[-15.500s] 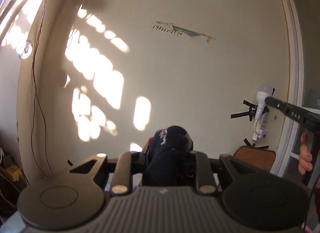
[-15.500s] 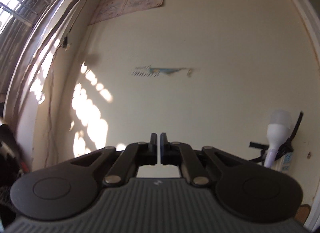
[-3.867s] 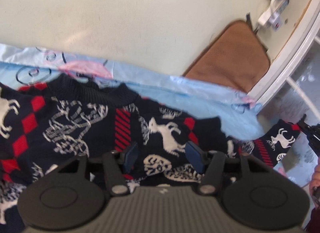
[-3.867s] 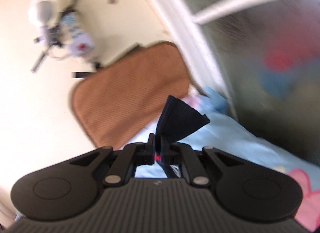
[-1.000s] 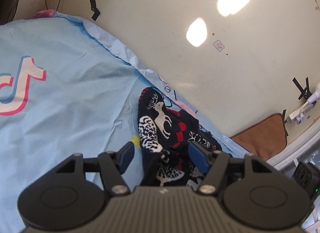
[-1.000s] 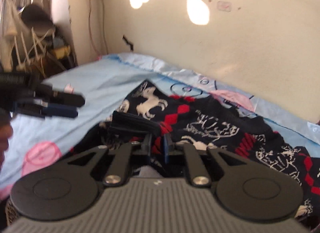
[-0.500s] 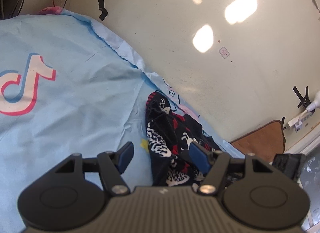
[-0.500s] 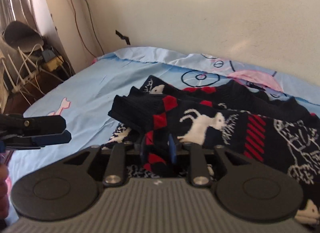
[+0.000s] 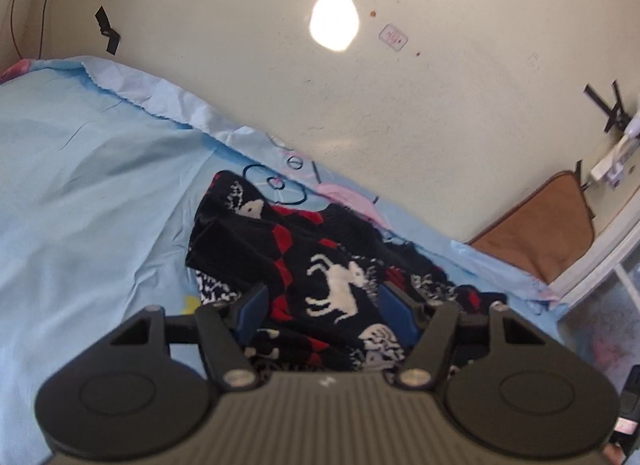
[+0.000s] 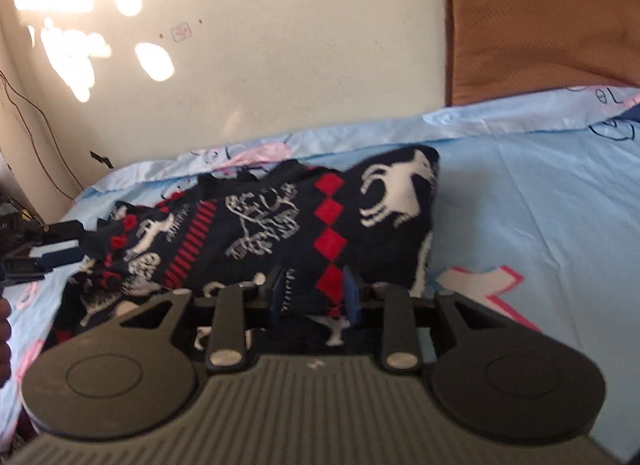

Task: Fold small clothes

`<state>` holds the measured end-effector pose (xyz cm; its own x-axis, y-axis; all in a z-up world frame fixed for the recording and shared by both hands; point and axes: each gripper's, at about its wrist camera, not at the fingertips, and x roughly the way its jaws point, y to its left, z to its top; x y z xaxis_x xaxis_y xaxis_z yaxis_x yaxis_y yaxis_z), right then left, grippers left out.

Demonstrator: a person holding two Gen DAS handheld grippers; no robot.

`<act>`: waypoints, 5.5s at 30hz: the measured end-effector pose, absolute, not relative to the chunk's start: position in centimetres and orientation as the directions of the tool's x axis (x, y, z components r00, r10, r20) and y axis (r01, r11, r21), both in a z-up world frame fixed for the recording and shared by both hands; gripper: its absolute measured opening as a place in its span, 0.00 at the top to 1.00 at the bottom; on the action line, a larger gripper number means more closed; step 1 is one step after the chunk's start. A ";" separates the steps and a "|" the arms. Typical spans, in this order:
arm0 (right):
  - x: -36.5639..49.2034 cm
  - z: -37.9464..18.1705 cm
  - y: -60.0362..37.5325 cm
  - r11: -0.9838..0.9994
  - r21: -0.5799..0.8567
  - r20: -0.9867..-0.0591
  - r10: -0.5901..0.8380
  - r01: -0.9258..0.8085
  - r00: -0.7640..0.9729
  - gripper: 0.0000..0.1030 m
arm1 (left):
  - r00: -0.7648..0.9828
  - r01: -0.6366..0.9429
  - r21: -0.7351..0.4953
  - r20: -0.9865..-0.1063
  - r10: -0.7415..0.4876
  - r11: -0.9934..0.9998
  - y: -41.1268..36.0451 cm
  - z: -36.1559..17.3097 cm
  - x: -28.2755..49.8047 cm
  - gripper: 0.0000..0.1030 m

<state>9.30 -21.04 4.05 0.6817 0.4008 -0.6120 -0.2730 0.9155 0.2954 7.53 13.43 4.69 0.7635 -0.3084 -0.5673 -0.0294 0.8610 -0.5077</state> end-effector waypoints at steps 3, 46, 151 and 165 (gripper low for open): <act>9.2 1.9 -22.5 0.910 0.308 -0.568 0.410 -0.278 0.714 0.90 | 0.750 -0.059 -0.468 -0.604 -0.270 0.882 13.7 2.5 8.1 0.55; -11.1 -0.6 -32.8 0.541 0.729 -0.378 0.829 -0.419 0.412 0.54 | 0.728 0.005 -0.509 -0.588 -0.352 0.861 17.1 2.6 -22.1 0.17; 1.3 0.7 -30.1 0.646 0.756 -0.416 0.600 -0.108 0.683 0.64 | 0.769 -0.091 -0.717 -0.492 -0.409 0.691 17.8 1.7 -2.6 0.51; -3.2 1.5 -28.5 0.750 0.637 -0.488 0.572 -0.178 0.660 0.90 | 0.691 -0.123 -0.639 -0.604 -0.397 0.759 18.1 1.0 -8.9 0.87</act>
